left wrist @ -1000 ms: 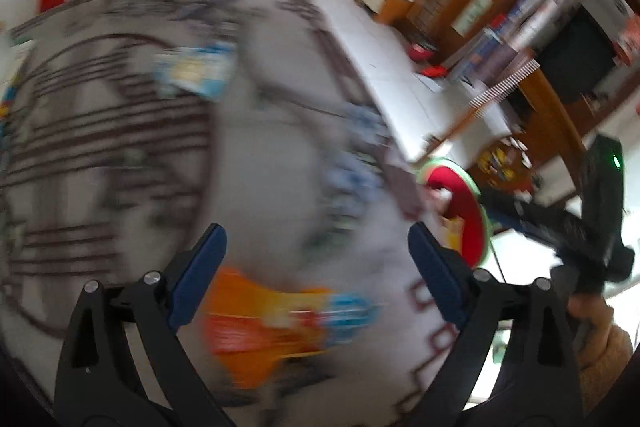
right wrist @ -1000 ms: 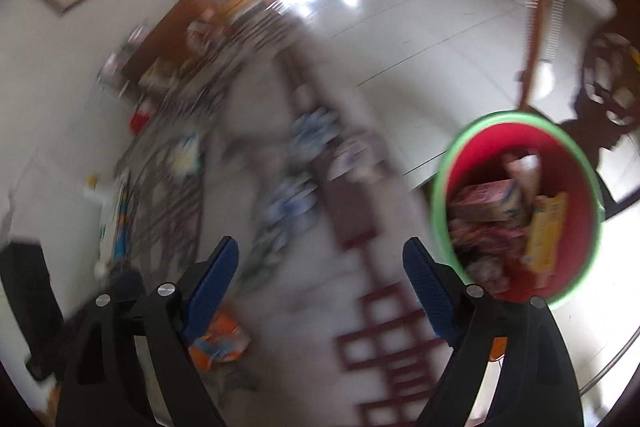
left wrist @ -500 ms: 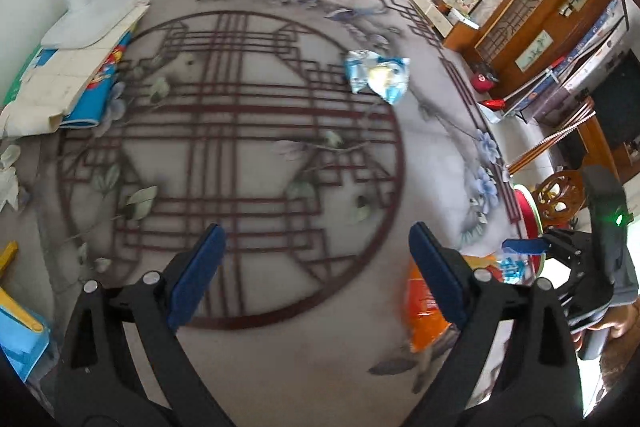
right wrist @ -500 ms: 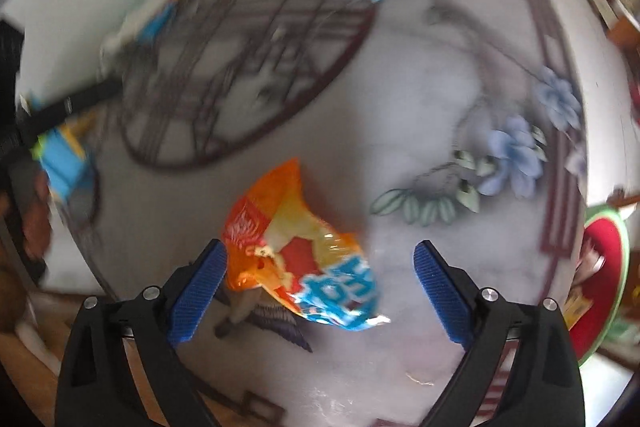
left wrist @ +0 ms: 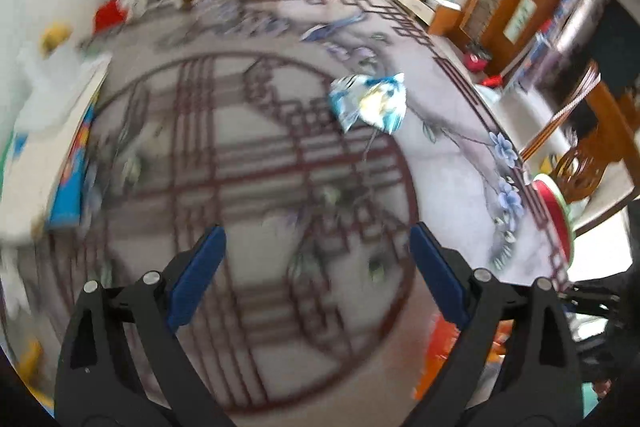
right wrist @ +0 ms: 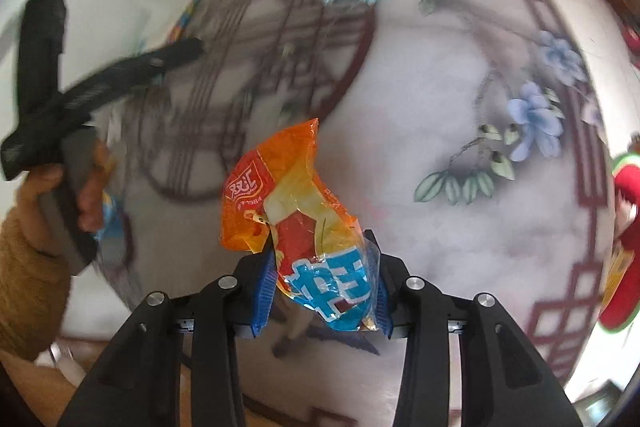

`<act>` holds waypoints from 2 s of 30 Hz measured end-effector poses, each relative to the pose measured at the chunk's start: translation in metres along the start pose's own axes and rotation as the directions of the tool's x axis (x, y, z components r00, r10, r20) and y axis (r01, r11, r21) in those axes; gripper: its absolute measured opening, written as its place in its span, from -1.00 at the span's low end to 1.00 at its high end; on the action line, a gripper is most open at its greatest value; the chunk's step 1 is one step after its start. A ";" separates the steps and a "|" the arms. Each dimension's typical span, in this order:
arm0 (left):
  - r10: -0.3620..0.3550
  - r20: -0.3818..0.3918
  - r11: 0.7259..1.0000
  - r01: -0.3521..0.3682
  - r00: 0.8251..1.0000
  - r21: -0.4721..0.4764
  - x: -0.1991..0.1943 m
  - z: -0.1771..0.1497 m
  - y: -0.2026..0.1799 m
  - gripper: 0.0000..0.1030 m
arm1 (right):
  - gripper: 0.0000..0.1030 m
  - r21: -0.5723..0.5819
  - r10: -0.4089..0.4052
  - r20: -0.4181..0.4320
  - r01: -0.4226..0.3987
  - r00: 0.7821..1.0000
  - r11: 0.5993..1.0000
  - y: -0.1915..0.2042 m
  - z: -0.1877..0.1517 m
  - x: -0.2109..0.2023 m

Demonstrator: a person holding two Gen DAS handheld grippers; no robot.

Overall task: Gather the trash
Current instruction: 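Grasp the blue-white snack wrapper with the left tool, then carry the blue-white wrapper and orange snack bag toward the red bucket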

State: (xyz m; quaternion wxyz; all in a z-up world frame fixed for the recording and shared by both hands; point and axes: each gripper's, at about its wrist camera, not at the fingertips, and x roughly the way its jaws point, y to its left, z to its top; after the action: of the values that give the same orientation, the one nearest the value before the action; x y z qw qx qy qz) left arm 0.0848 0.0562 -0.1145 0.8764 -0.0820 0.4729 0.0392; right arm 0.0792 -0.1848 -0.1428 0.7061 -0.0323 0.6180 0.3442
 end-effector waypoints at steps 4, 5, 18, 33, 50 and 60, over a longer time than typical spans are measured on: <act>-0.025 -0.002 0.999 0.025 1.000 0.027 0.028 0.037 -0.016 0.83 | -0.22 0.159 0.014 0.145 -0.037 0.989 0.987 -0.016 -0.006 -0.018; -0.022 -0.005 0.999 0.022 1.000 0.025 0.036 0.043 -0.020 0.83 | -0.21 0.210 0.019 0.169 -0.055 0.985 0.976 -0.023 -0.009 -0.021; 0.030 -0.054 0.999 -0.029 0.998 0.024 0.124 0.103 -0.051 0.83 | -0.19 0.379 -0.044 0.164 -0.022 0.985 0.925 -0.068 -0.023 -0.029; 0.020 -0.054 0.999 -0.018 0.998 0.034 0.119 0.095 -0.051 0.32 | -0.19 0.355 -0.026 0.144 -0.027 0.989 0.935 -0.062 -0.009 -0.015; 0.005 -0.088 0.995 -0.014 0.996 -0.103 0.030 -0.010 -0.008 0.31 | -0.19 0.338 -0.049 0.153 -0.005 0.987 0.941 -0.043 -0.030 -0.019; 0.028 -0.084 0.991 -0.039 0.996 -0.125 0.008 -0.043 0.005 0.31 | -0.19 0.323 -0.049 0.180 -0.012 0.983 0.946 -0.029 -0.035 -0.024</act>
State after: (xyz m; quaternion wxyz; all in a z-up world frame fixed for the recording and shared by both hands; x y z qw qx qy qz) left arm 0.0533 0.0534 -0.1452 0.8486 -0.1310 0.5062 0.0804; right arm 0.0647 -0.2342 -0.1409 0.7595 0.1099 0.5972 0.2335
